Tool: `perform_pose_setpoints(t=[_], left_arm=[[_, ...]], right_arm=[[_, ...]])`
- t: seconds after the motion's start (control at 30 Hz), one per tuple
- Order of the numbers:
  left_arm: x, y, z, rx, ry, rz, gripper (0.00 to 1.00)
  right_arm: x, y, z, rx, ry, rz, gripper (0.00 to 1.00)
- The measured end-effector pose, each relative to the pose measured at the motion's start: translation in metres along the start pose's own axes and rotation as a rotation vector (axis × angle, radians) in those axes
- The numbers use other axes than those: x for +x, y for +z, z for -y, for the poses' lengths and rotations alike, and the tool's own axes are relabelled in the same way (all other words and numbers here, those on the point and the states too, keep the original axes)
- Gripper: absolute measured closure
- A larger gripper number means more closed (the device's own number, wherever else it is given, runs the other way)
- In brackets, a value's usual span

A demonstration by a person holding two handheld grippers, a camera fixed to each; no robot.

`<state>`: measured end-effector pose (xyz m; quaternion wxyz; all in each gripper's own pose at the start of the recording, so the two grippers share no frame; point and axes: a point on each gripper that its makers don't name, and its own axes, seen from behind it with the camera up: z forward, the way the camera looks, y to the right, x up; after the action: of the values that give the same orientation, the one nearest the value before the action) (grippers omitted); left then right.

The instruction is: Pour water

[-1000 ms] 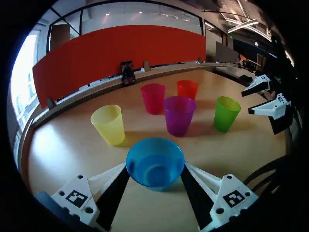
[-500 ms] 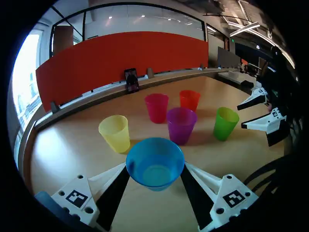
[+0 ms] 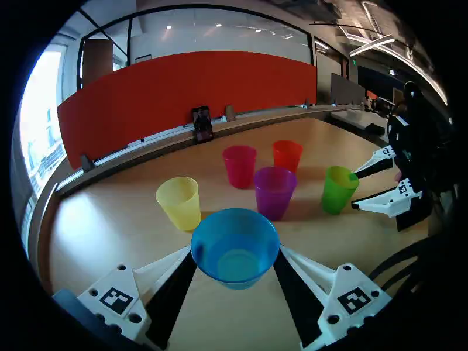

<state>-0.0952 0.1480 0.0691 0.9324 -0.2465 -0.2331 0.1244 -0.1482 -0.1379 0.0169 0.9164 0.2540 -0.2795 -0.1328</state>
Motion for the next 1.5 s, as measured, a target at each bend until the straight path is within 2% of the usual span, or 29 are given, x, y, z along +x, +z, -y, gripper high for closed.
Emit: perform_pose_setpoints(t=[0.27,0.77,0.97,1.27,1.5], left_arm=[[-0.001,-0.004,0.001,0.002,0.003,0.001,0.15],[-0.005,-0.007,0.003,0.005,-0.002,0.006,0.15],[-0.006,-0.007,0.004,0.003,-0.003,0.007,0.15],[-0.006,-0.008,0.003,0.003,-0.005,0.006,0.15],[-0.004,-0.010,0.001,0.002,-0.004,0.005,0.15]], right_arm=[[0.009,0.012,-0.002,-0.020,0.021,-0.010,0.01],[0.020,0.022,-0.001,-0.031,0.043,-0.043,0.02],[0.024,0.022,-0.001,-0.035,0.041,-0.063,0.07],[0.025,0.021,-0.006,-0.060,0.026,-0.079,0.09],[0.031,0.013,-0.005,-0.052,0.010,-0.088,0.09]])
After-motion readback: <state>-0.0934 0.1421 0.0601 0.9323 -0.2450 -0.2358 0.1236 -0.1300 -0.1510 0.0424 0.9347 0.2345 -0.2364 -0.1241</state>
